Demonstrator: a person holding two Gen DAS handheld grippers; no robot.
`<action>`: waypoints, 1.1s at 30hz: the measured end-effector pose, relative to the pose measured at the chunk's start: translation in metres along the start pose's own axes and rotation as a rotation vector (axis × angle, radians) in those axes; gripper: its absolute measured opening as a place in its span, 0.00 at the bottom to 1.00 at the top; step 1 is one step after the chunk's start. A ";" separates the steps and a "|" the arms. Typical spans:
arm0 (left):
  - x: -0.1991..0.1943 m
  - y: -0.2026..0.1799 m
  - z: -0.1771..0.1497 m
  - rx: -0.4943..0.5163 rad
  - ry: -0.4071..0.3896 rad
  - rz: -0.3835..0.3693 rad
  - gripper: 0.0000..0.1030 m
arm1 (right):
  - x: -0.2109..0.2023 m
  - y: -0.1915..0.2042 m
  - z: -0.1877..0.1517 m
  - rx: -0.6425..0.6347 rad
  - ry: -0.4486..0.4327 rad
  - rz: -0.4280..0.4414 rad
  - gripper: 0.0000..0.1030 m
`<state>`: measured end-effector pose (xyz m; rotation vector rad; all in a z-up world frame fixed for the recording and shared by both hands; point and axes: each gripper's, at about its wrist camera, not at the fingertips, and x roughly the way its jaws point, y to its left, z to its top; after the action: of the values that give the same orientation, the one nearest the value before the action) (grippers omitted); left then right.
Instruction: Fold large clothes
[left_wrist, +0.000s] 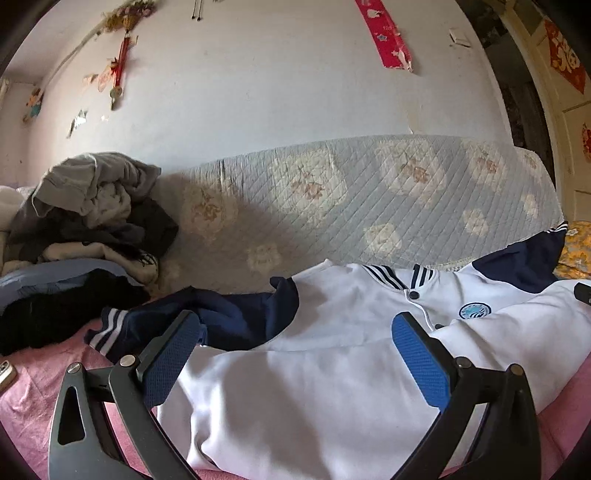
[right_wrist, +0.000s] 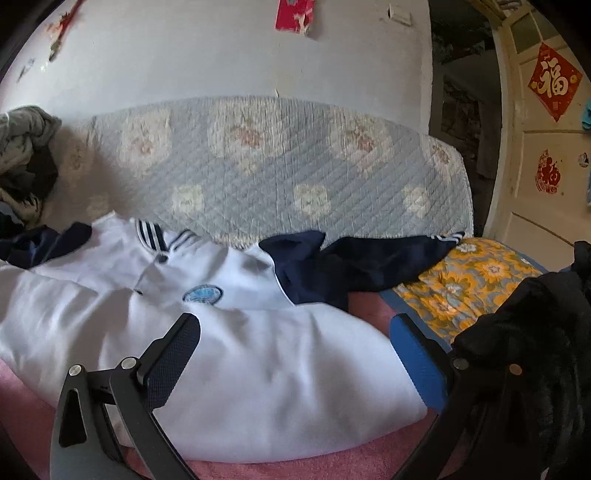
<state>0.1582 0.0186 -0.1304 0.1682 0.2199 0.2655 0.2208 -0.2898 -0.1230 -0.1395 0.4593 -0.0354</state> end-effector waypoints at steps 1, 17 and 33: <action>0.000 -0.002 -0.001 0.010 0.002 0.009 1.00 | 0.002 0.000 -0.001 0.000 0.010 0.000 1.00; 0.012 0.011 -0.008 -0.058 0.058 -0.035 1.00 | 0.009 0.017 -0.004 -0.070 0.039 0.082 1.00; 0.011 0.069 0.015 -0.081 0.132 0.032 1.00 | -0.009 0.031 0.007 -0.149 -0.009 0.145 1.00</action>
<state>0.1556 0.0858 -0.1050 0.0740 0.3367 0.3168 0.2160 -0.2571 -0.1171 -0.2520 0.4624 0.1415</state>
